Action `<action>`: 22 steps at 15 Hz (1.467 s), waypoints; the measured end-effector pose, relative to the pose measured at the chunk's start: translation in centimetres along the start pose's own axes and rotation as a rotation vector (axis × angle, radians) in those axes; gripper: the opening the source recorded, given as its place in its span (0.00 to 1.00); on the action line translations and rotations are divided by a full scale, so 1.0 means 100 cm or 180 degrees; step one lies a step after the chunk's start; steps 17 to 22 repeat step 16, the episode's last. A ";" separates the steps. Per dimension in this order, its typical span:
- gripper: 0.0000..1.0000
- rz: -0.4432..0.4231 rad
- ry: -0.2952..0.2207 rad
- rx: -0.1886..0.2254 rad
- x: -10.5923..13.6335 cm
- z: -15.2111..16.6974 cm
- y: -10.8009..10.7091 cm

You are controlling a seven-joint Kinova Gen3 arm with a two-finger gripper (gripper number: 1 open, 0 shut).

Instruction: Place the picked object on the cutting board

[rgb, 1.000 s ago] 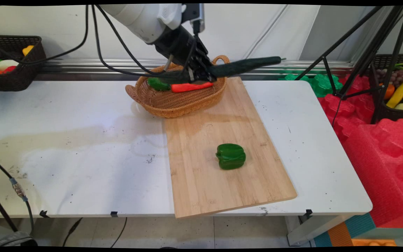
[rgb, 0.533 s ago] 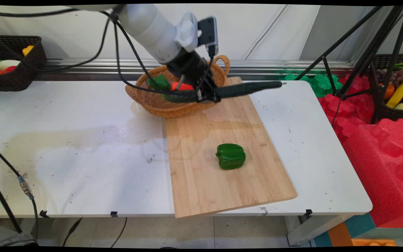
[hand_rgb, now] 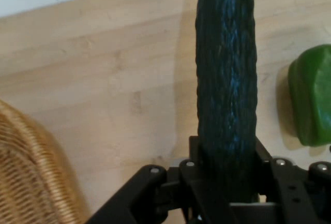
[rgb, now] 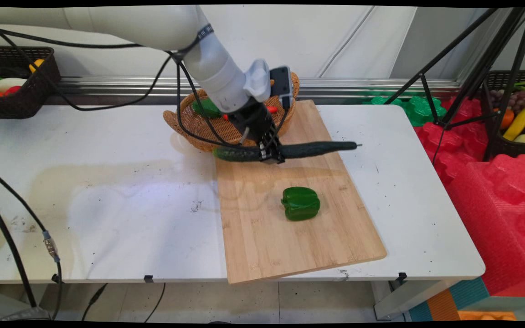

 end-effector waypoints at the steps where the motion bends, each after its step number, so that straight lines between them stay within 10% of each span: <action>1: 0.00 -0.0017 -0.0028 -0.0042 -0.002 0.008 0.000; 10: 0.00 0.0040 -0.0097 -0.0187 -0.007 0.051 -0.003; 11: 1.00 0.0052 -0.0096 -0.0192 -0.007 0.054 -0.002; 22: 1.00 0.0061 -0.0038 -0.0107 -0.005 0.057 -0.005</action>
